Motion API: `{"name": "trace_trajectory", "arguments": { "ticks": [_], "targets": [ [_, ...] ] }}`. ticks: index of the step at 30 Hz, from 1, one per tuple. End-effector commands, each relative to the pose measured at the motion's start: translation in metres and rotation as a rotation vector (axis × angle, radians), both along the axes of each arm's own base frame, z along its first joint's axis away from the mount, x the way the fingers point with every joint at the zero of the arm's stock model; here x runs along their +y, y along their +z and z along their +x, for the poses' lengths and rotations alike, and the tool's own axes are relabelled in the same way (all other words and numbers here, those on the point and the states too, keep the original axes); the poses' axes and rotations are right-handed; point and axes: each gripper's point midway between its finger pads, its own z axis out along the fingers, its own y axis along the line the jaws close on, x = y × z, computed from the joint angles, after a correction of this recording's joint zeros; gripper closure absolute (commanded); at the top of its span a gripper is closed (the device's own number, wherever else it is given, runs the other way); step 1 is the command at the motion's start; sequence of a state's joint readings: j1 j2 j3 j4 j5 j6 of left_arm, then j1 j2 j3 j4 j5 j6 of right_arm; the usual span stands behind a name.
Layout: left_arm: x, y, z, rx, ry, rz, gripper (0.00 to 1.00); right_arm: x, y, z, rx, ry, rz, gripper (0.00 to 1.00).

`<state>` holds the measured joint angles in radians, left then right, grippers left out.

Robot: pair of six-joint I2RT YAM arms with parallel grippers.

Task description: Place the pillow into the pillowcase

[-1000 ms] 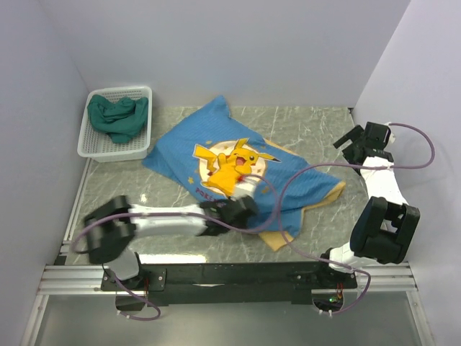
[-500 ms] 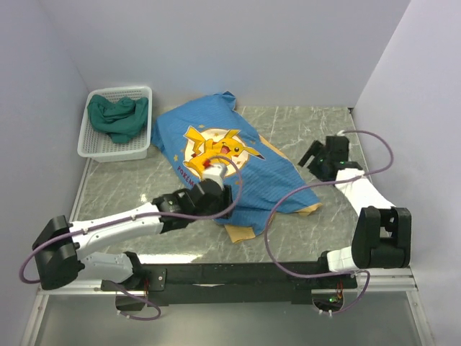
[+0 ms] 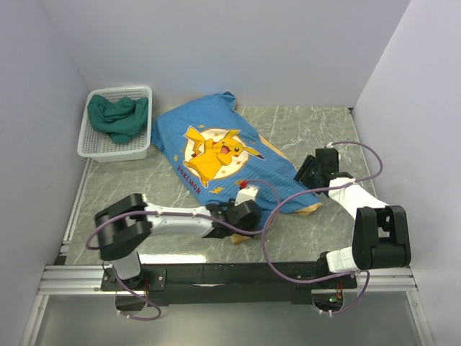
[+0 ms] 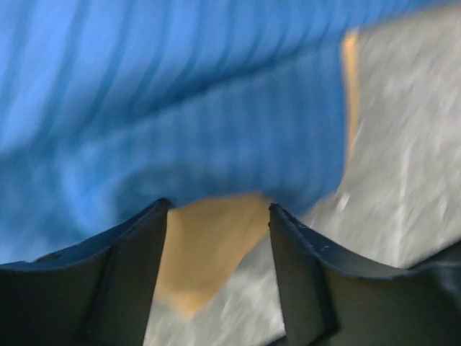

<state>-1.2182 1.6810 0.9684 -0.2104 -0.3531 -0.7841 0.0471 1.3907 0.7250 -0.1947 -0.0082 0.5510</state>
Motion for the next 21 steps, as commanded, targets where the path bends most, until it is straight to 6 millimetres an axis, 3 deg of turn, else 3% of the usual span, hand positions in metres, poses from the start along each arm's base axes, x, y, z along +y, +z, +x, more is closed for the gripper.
{"name": "trace_trajectory", "arguments": {
  "ticks": [1, 3, 5, 8, 10, 12, 13, 15, 16, 18, 19, 21],
  "targets": [
    [-0.038, 0.009, 0.026, -0.067, 0.068, -0.073, 0.31, -0.004, 0.008, 0.012, -0.050, 0.001, -0.022, 0.33],
    [-0.039, 0.006, 0.031, -0.084, 0.093, -0.073, 0.30, -0.002, 0.008, 0.013, -0.057, 0.005, -0.016, 0.33],
    [-0.038, 0.003, 0.032, -0.090, 0.099, -0.062, 0.37, 0.004, 0.007, 0.012, -0.056, 0.025, 0.015, 0.33],
    [-0.027, -0.005, 0.033, -0.087, 0.107, -0.007, 0.77, 0.013, 0.004, 0.012, -0.054, 0.051, 0.051, 0.38],
    [-0.017, 0.008, 0.028, -0.083, 0.107, -0.013, 0.99, 0.015, 0.004, 0.013, -0.055, 0.053, 0.061, 0.53],
    [0.004, 0.011, 0.019, -0.070, 0.106, -0.003, 0.99, 0.014, 0.005, 0.014, -0.057, 0.053, 0.058, 0.68],
    [0.012, 0.033, 0.016, -0.080, 0.111, -0.047, 0.99, 0.014, 0.007, 0.017, -0.065, 0.053, 0.058, 0.74],
    [0.044, 0.033, 0.004, -0.060, 0.118, 0.000, 0.99, 0.011, 0.008, 0.020, -0.061, 0.045, 0.046, 0.86],
    [0.052, 0.055, 0.001, -0.071, 0.124, -0.052, 0.99, 0.008, 0.011, 0.024, -0.067, 0.030, 0.045, 0.90],
    [0.076, 0.053, -0.012, -0.041, 0.129, -0.029, 0.99, 0.007, 0.011, 0.027, -0.065, 0.023, 0.053, 0.98],
    [0.082, 0.065, -0.016, -0.041, 0.132, -0.068, 0.99, 0.004, 0.014, 0.031, -0.071, 0.009, 0.057, 0.99],
    [0.102, 0.059, -0.025, -0.008, 0.153, -0.041, 0.99, 0.000, 0.014, 0.033, -0.069, -0.004, 0.050, 1.00]
  ]
}}
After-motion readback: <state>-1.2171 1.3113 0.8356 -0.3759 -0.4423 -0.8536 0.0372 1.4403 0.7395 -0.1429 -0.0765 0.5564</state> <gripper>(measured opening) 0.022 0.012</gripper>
